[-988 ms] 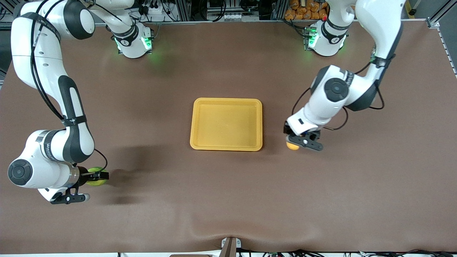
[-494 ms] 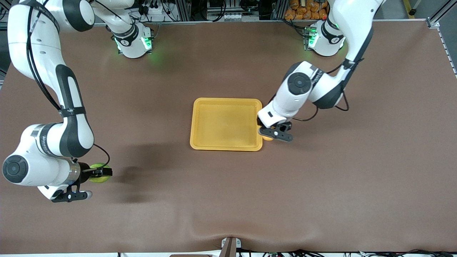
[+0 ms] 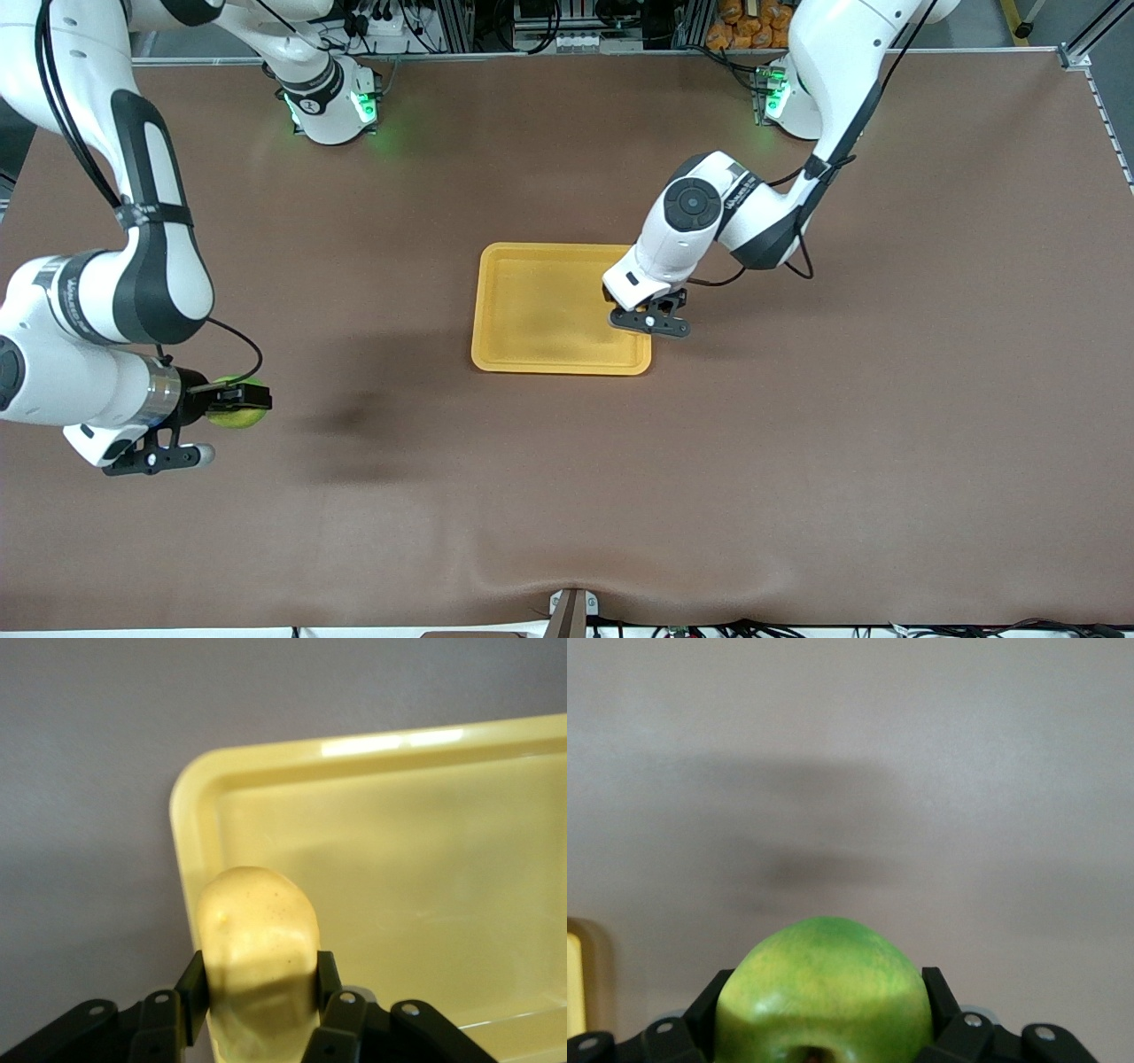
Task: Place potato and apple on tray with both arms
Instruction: 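Carry the potato with the left gripper over the yellow tray, then lower the potato onto the tray while the right gripper carries the apple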
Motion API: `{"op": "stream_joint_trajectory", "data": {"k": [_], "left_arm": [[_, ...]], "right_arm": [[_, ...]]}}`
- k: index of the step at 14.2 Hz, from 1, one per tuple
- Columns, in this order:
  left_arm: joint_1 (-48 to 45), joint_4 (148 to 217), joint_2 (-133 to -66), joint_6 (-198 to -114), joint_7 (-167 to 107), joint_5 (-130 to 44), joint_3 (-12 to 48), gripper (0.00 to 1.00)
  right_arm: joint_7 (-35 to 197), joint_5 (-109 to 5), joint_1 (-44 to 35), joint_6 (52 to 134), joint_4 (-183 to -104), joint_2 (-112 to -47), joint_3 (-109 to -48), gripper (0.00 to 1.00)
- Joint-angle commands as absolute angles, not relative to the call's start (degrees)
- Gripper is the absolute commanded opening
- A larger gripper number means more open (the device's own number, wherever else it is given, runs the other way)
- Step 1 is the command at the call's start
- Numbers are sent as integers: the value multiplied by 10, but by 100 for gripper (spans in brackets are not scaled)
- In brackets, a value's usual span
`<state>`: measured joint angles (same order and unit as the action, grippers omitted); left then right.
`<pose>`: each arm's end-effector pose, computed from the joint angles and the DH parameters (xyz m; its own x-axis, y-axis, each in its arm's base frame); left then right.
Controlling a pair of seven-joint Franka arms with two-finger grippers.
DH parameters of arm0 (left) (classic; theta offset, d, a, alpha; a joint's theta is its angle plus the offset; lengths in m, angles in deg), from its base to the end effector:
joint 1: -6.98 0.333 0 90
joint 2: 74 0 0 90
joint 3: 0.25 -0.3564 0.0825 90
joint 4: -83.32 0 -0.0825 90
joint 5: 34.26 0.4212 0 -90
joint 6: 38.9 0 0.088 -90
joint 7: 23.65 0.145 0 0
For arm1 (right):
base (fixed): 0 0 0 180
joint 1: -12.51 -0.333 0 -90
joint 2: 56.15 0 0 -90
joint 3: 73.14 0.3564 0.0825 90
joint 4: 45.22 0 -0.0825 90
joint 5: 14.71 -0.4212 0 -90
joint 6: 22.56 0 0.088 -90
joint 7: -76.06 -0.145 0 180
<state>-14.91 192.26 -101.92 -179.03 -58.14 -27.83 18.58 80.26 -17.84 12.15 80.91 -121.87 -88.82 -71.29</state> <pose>0.5286 -0.4384 0.2348 0.9886 -0.1475 0.0315 -0.1501 -0.9826 0.1098 0.7588 0.0313 0.3742 0.9907 0.0953 -0.0969 0.0881 -0.9932 -0.0762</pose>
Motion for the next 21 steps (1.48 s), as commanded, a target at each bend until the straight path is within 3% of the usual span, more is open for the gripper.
{"op": "stream_joint_trajectory", "data": {"k": [1,10,18,21], "left_arm": [[-165,1899,-1040,-1776,-610,-256,179,20],[-181,1887,-1074,-1776,-658,-205,176,26],[-181,1887,-1079,-1776,-661,-205,173,55],[-180,1887,-1079,-1776,-661,-205,171,66]], "right_arm": [[788,-184,113,789,-1251,-840,-711,0],[725,-192,59,775,-1376,-715,-711,0],[646,-193,-2,795,-1398,-721,-711,0],[599,-193,-36,842,-1434,-719,-711,0]]}}
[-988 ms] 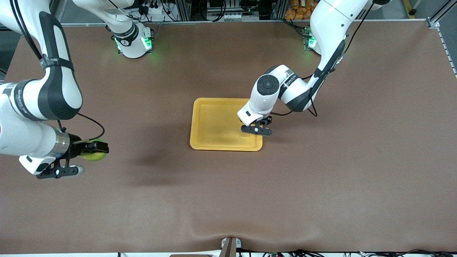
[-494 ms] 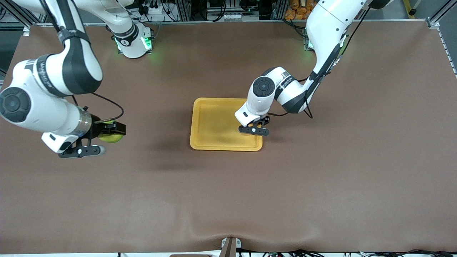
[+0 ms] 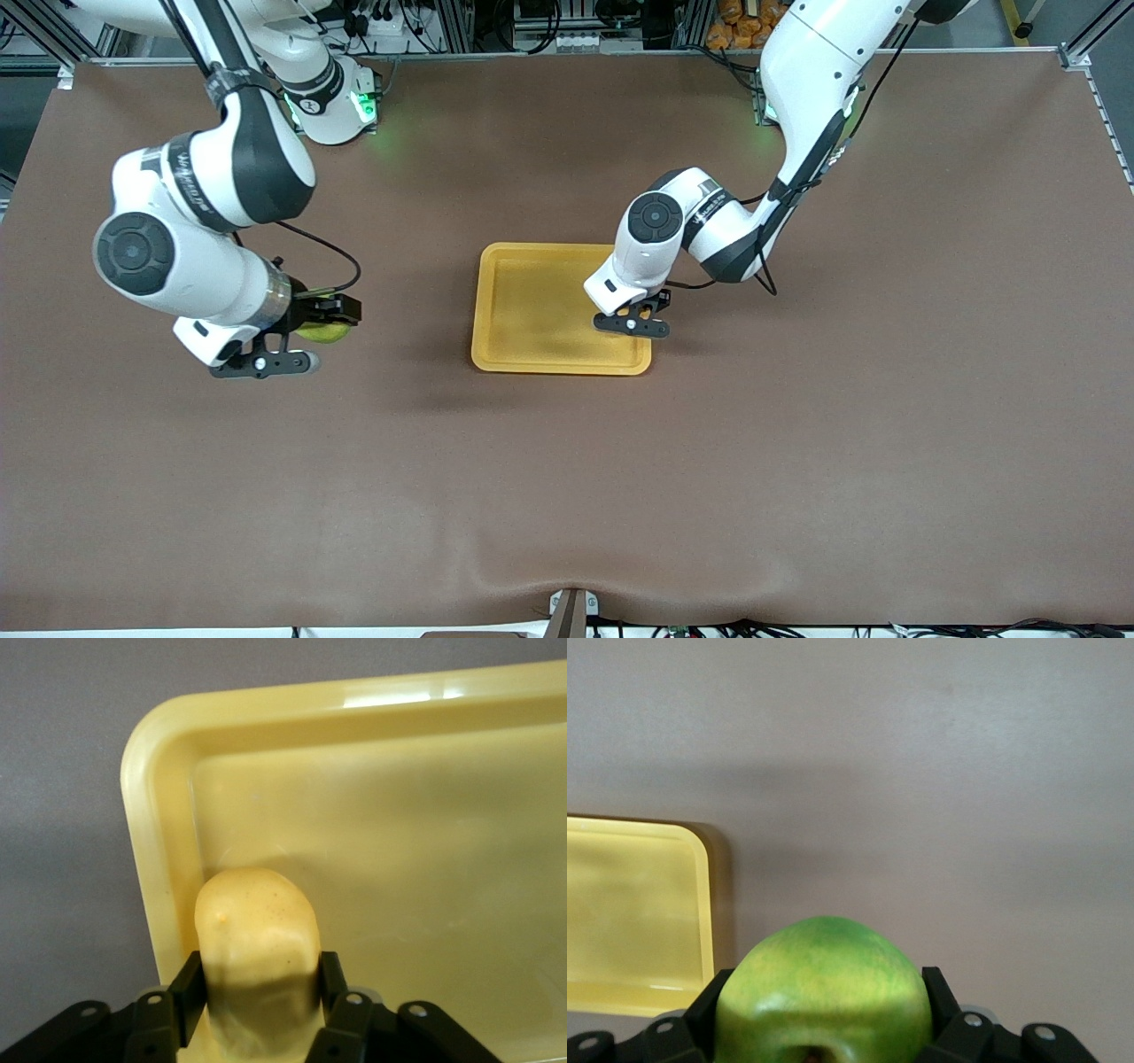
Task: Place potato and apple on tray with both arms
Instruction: 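Lower the potato onto the tray while the right gripper carries the apple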
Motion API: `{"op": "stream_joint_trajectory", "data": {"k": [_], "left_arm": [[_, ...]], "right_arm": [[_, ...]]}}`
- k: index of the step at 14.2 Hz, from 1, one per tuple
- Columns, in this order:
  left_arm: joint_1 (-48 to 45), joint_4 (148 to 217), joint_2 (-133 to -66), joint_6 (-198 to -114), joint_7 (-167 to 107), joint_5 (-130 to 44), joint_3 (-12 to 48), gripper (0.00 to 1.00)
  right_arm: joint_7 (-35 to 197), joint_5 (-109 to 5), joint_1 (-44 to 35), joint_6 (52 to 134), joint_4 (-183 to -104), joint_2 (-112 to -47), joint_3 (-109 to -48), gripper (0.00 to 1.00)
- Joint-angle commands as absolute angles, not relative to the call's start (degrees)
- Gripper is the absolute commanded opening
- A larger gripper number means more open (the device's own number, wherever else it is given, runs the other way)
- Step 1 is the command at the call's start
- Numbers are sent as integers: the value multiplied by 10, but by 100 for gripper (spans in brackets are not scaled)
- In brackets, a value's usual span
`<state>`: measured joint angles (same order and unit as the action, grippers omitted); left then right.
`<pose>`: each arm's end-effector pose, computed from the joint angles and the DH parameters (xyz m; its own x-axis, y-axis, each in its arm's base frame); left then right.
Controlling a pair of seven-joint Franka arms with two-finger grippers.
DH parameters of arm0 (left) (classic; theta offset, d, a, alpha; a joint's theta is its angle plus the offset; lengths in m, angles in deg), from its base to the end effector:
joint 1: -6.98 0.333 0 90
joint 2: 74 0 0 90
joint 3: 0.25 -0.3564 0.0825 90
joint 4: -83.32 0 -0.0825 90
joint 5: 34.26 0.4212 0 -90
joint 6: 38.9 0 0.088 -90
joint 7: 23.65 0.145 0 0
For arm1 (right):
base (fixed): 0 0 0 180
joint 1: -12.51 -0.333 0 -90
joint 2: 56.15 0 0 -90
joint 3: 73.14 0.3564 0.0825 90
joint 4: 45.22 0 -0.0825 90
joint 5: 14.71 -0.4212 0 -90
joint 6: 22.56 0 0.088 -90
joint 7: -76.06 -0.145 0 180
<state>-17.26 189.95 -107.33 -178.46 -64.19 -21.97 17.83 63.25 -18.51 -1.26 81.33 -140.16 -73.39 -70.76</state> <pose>0.5201 -0.4537 0.1878 0.9900 -0.1413 0.0061 -0.1414 -0.9891 0.0421 0.6438 0.1924 0.4106 0.9868 0.0394 -0.1573 0.0335 -0.9986 -0.0398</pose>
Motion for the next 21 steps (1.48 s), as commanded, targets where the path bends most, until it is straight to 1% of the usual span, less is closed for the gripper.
{"op": "stream_joint_trajectory", "data": {"k": [1,2,3,8,9,12,13,16,19,21], "left_arm": [[-181,1887,-1080,-1776,-661,-205,170,69],[-181,1887,-1080,-1776,-662,-202,170,92],[-180,1887,-1079,-1776,-662,-198,170,100],[-173,1886,-1058,-1772,-663,-197,170,100],[-171,1877,-1053,-1748,-662,-197,170,100],[-168,1806,-1040,-1630,-662,-198,171,100],[-161,1793,-1028,-1604,-661,-202,171,100],[-107,1792,-970,-1567,-644,-211,183,100],[-81,1792,-914,-1546,-644,-245,185,100],[-53,1790,-889,-1517,-641,-245,186,100]], "right_arm": [[589,-193,-46,850,-1437,-720,-712,0],[579,-192,-50,854,-1438,-721,-712,0],[568,-192,-59,857,-1438,-721,-712,0],[510,-192,-94,889,-1439,-734,-712,0],[500,-192,-102,894,-1440,-737,-713,0],[455,-191,-127,912,-1439,-752,-712,0],[433,-191,-139,920,-1439,-760,-712,0],[377,-191,-176,969,-1440,-793,-712,0],[357,-191,-194,996,-1446,-811,-712,0],[348,-191,-204,1055,-1472,-820,-712,0]]}}
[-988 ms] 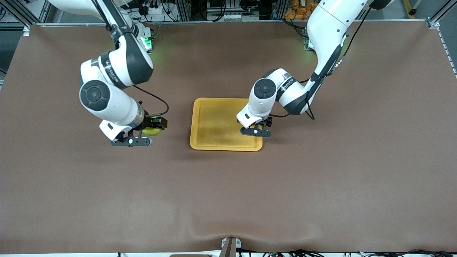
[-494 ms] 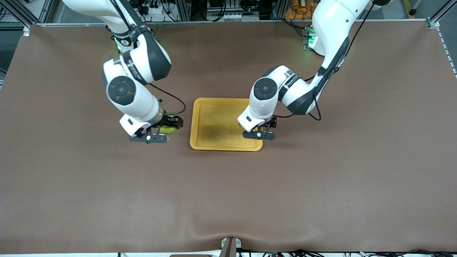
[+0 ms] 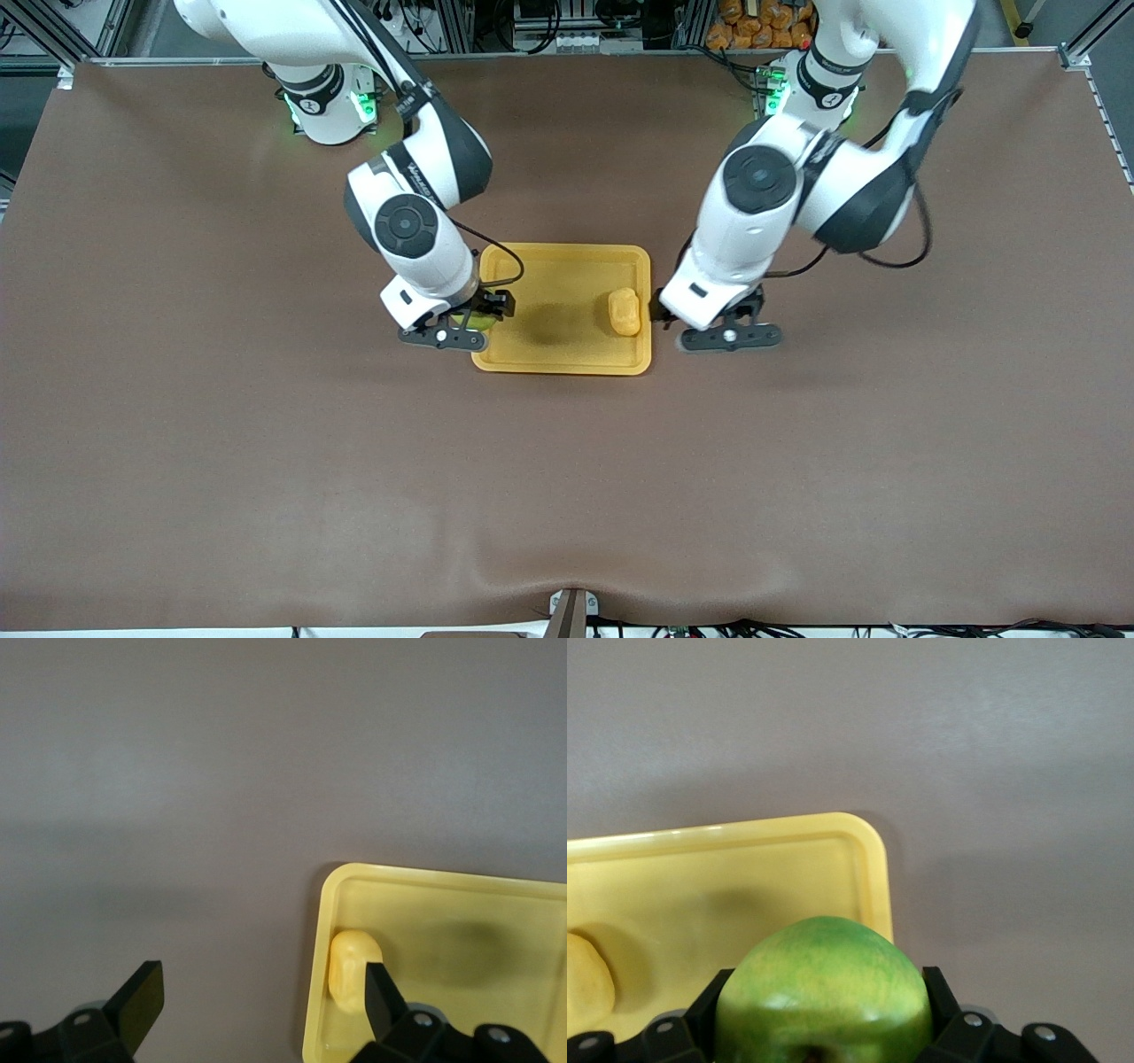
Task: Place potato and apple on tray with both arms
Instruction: 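Open the left gripper and raise it away from the tray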
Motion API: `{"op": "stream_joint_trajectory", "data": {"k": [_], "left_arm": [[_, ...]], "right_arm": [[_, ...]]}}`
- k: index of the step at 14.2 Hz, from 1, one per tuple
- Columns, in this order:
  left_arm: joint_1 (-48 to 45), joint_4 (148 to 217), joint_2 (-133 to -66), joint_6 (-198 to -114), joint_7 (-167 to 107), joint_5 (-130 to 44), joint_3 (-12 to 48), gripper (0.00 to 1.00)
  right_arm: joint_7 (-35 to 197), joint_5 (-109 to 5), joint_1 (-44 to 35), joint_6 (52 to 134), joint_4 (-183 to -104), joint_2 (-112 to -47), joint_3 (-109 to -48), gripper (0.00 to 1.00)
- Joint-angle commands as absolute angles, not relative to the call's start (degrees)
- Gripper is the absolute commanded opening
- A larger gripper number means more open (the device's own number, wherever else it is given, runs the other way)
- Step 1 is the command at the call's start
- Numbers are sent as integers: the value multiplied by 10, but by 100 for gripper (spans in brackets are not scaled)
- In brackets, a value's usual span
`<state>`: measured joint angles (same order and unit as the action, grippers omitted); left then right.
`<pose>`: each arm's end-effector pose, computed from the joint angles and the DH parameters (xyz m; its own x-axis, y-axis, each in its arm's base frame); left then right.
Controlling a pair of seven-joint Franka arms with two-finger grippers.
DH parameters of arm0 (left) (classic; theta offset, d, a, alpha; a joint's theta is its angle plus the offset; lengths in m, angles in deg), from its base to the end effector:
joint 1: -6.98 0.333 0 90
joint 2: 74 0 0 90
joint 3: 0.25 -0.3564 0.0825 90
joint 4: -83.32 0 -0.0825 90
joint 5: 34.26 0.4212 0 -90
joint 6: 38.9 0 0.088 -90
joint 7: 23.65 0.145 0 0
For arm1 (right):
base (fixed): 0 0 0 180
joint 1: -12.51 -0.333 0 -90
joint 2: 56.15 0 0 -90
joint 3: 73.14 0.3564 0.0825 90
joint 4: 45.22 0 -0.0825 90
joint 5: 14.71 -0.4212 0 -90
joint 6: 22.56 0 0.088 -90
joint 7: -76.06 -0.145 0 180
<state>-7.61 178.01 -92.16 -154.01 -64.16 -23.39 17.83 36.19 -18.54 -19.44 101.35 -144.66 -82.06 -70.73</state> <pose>0.6112 -0.3476 0.4267 0.9927 0.0769 0.0928 0.0795 -0.9965 -0.0246 0.5811 0.4003 0.2944 0.9884 -0.1361 -0.0670 -0.1389 -0.9895 -0.0389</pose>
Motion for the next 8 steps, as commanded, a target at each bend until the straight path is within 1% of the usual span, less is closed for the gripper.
{"op": "stream_joint_trajectory", "data": {"k": [1,4,6,8], "left_arm": [[-38,1791,-876,-1510,-639,-245,186,100],[7,1790,-842,-1496,-609,-245,186,100],[30,1787,-818,-1462,-591,-245,186,100],[44,1750,-816,-1411,-554,-245,183,100]], "right_arm": [[348,-191,-206,1080,-1484,-824,-712,0],[330,-191,-227,1099,-1488,-849,-712,0],[326,-192,-236,1108,-1492,-864,-712,0],[323,-192,-240,1109,-1506,-863,-712,0]]}}
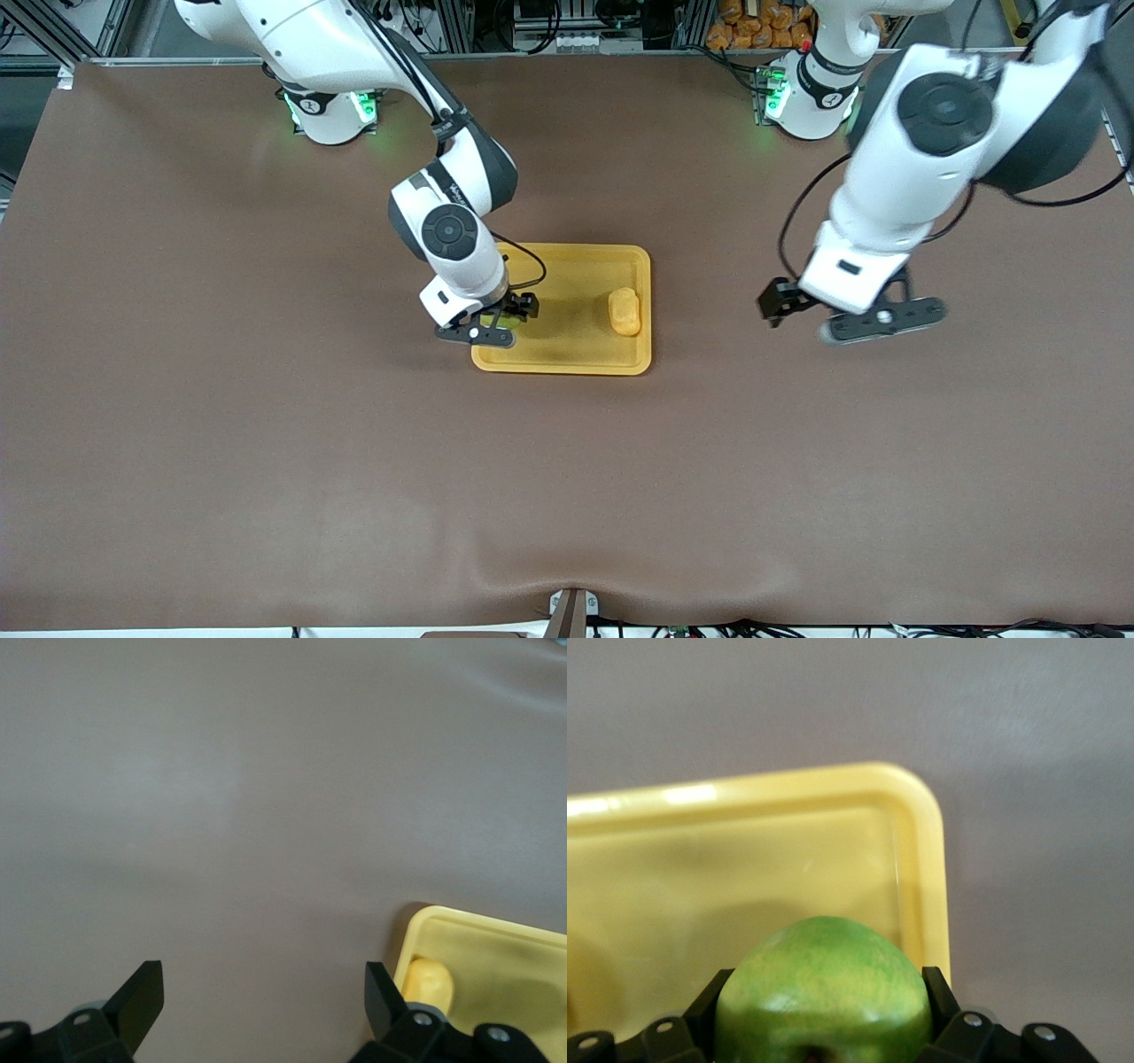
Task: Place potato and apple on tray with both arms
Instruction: 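Open the left gripper and raise it away from the tray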
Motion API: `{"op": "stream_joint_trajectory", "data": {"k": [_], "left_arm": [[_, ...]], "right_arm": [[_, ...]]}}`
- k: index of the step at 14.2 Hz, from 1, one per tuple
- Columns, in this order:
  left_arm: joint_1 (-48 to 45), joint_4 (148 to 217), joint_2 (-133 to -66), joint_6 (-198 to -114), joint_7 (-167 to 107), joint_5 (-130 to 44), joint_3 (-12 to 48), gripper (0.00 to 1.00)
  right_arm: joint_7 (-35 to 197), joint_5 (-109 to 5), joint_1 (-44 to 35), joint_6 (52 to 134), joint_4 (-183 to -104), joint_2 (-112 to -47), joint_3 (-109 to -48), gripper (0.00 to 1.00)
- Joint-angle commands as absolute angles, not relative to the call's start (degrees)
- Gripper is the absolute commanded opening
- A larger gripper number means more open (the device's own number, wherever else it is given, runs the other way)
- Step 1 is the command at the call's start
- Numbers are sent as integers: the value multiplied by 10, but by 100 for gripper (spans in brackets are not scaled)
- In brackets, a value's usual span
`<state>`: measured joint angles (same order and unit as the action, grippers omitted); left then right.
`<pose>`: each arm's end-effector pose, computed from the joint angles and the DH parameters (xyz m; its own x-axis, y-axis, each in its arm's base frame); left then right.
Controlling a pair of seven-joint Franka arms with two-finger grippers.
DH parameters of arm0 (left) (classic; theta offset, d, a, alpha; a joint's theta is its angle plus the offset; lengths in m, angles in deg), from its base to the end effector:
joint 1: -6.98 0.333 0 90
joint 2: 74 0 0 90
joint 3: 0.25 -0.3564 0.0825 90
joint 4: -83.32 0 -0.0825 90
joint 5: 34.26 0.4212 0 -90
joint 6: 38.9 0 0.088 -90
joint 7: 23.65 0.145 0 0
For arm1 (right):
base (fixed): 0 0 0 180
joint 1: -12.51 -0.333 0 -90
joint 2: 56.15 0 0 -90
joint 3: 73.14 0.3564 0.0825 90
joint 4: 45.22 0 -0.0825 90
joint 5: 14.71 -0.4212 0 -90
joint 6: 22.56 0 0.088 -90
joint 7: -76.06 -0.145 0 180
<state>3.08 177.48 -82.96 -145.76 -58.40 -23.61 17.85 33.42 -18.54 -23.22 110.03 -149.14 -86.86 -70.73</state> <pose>0.6261 -0.2178 0.5237 0.9758 0.1733 0.1334 0.1836 -0.9806 -0.0687 0.5445 0.4296 0.2125 0.9889 -0.1285 -0.0741 -0.1307 -0.9911 -0.0255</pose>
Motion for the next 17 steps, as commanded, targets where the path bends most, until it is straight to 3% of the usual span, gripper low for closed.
{"op": "stream_joint_trajectory", "data": {"k": [1,6,8,12,16,17], "left_arm": [[47,1733,-816,-1391,-538,-245,182,100],[52,1660,-809,-1280,-532,-241,180,100],[48,1663,-780,-1269,-496,-243,163,100],[17,1674,-746,-1231,-345,-271,66,100],[16,1691,-724,-1213,-302,-287,40,100],[16,1700,-716,-1213,-288,-289,28,100]], "right_arm": [[322,-192,-239,1111,-1504,-864,-712,0],[322,-192,-243,1134,-1505,-879,-712,0],[322,-192,-245,1132,-1506,-886,-712,0],[322,-192,-247,1132,-1517,-888,-712,0],[322,-192,-249,1134,-1528,-888,-713,0],[322,-192,-249,1134,-1527,-888,-712,6]]}}
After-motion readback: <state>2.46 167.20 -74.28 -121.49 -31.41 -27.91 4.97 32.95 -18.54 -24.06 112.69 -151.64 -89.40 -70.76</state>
